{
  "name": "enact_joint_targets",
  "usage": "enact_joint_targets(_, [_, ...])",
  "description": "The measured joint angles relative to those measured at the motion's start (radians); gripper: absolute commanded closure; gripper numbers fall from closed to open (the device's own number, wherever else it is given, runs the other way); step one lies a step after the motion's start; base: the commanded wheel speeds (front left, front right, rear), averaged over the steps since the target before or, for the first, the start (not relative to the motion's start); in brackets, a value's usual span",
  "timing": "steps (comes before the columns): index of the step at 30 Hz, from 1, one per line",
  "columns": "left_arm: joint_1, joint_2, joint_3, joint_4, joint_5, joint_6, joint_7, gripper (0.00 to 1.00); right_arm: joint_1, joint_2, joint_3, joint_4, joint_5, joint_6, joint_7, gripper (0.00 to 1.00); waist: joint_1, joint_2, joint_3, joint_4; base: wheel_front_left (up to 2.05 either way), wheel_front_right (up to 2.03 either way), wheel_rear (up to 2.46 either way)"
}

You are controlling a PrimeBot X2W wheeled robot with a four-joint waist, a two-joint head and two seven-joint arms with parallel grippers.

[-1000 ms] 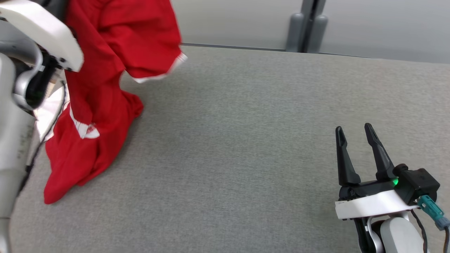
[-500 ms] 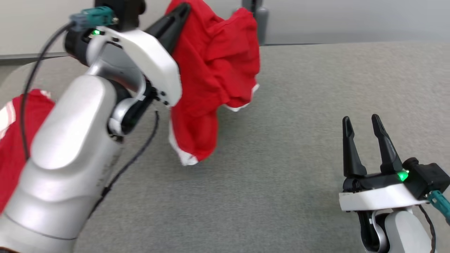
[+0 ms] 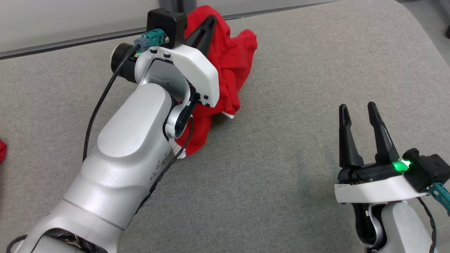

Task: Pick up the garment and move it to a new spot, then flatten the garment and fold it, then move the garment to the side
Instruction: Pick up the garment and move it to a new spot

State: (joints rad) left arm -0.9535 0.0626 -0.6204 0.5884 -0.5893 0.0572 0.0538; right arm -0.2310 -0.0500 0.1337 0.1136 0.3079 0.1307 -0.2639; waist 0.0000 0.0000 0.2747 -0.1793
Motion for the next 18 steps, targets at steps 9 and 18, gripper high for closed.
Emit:
enact_joint_targets(9, [-0.061,-0.014,-0.044,0.126,-0.060,0.022,-0.146,0.00,-0.012,0.000,0.011,0.000,0.005,0.000,0.000,0.00,0.0000,0.0000,0.033,-0.041,0.00,0.00,0.00])
enact_joint_targets(18, [-0.083,0.050,-0.043,0.230,-0.048,-0.041,-0.293,0.00,0.007,0.001,-0.019,0.012,-0.060,0.000,0.000,0.00,0.0000,0.0000,0.000,0.064,0.00,0.00,0.00])
